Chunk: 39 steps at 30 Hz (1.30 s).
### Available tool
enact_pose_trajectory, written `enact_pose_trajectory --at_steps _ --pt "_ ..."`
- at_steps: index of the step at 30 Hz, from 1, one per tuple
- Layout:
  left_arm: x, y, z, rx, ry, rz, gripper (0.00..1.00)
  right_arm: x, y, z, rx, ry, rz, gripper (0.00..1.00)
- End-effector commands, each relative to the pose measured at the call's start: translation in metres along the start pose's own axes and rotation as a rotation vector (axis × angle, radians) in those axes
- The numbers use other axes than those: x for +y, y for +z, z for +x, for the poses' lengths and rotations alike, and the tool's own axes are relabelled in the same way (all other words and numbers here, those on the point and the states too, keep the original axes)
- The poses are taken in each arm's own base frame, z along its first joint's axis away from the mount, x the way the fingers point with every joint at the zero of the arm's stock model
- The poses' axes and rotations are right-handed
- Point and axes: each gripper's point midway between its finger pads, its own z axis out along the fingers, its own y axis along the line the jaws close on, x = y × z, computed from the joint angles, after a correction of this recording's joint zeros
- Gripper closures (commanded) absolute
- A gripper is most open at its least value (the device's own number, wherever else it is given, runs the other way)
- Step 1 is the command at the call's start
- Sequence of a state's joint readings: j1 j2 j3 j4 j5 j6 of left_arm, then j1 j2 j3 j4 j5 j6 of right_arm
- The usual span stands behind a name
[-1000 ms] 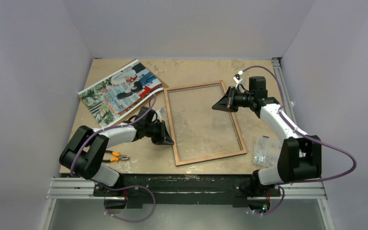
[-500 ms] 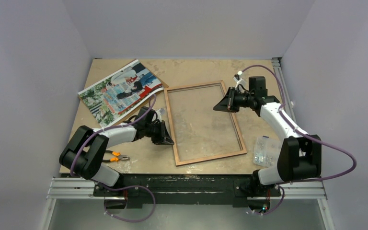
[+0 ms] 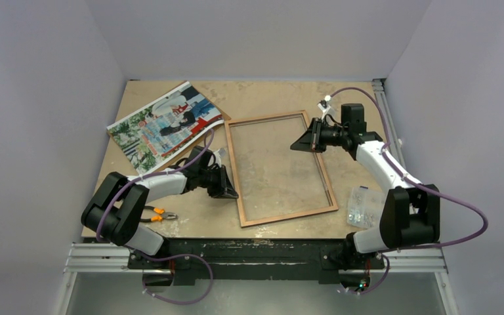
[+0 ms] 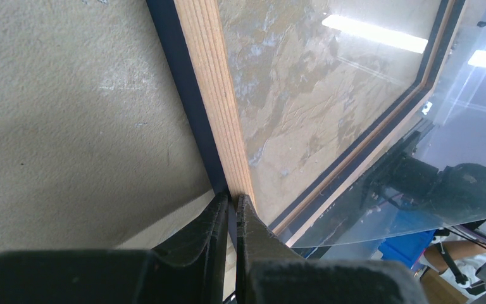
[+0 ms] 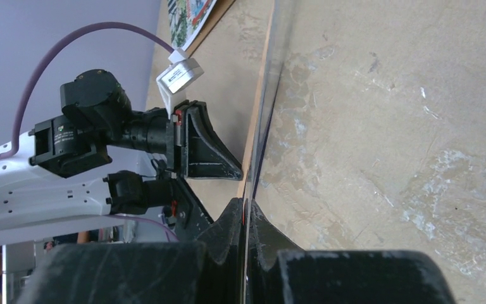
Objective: Put the photo into the frame
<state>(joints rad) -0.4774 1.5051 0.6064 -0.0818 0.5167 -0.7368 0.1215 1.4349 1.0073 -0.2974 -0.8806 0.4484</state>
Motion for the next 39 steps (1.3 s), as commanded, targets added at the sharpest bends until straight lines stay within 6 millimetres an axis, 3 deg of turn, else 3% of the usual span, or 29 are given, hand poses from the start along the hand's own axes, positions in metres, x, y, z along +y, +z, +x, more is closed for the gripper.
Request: enact_pose_trajectory --at_steps 1,15,24,32,39 --pt "0.066 0.005 0.037 0.079 -0.004 -0.251 1.0 0.019 0.0 0.006 0.031 -0.028 -0.103 1.0" --pt "0.067 0.006 0.037 0.086 -0.007 -0.254 1.0 0.016 0.007 0.015 0.079 -0.007 -0.135 1.0" --pt "0.067 0.006 0.038 0.088 -0.006 -0.255 1.0 -0.018 0.017 0.025 0.137 0.044 -0.015 1.0" --pt "0.067 0.007 0.038 0.089 -0.009 -0.251 1.0 -0.031 0.012 0.017 0.145 -0.007 0.104 1.0" --pt "0.067 0.008 0.038 0.09 -0.007 -0.248 1.0 -0.033 0.011 0.007 0.131 -0.019 0.137 0.87"
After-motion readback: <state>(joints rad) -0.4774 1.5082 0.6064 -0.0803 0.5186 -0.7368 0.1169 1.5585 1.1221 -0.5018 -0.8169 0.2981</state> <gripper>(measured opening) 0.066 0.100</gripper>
